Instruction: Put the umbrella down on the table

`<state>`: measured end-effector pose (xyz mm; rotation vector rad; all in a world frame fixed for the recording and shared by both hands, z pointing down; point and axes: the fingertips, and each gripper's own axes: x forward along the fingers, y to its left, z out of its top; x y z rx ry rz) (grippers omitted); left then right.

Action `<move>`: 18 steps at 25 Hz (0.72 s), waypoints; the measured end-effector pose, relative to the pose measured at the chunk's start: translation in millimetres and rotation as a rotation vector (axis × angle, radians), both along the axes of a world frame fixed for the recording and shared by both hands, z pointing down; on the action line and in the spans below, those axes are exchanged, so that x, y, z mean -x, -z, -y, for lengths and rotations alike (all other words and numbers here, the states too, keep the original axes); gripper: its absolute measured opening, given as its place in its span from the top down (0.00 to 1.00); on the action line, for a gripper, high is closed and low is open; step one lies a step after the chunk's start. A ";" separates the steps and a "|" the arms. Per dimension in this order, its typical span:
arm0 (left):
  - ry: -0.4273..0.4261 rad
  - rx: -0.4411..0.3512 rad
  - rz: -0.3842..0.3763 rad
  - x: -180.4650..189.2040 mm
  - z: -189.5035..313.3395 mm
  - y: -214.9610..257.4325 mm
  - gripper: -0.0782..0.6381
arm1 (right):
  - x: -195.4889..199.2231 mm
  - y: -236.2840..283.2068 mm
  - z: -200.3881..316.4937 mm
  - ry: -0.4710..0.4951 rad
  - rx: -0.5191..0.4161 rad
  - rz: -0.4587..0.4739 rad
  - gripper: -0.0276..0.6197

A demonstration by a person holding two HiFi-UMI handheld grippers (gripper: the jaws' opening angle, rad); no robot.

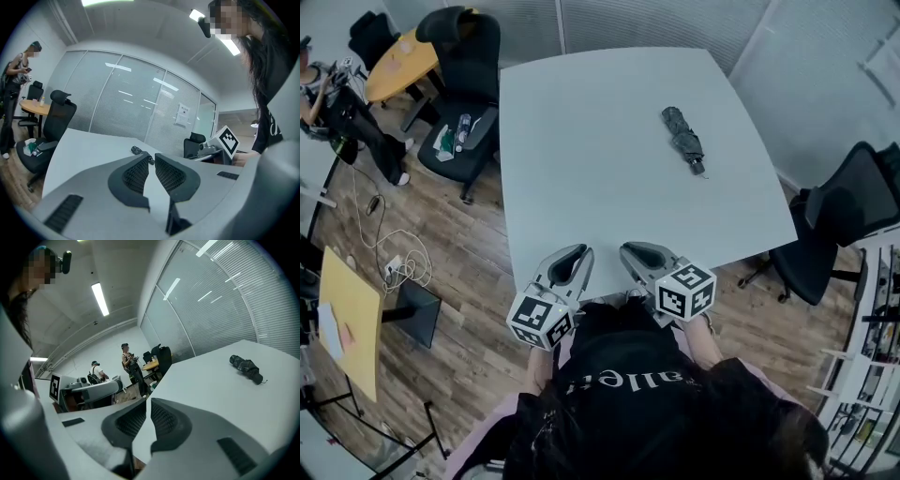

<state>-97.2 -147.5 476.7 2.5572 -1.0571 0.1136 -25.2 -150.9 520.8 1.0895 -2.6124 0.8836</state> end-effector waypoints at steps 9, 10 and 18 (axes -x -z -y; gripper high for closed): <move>0.022 -0.013 -0.010 -25.1 9.8 10.6 0.81 | -16.1 10.2 9.2 0.058 -0.014 -0.004 0.89; 0.026 -0.014 -0.010 -27.0 11.1 11.6 0.81 | -17.8 11.4 10.7 0.062 -0.017 -0.003 0.89; 0.034 -0.017 0.009 -38.3 12.9 15.3 0.81 | -30.2 13.0 17.0 0.063 -0.023 0.015 0.89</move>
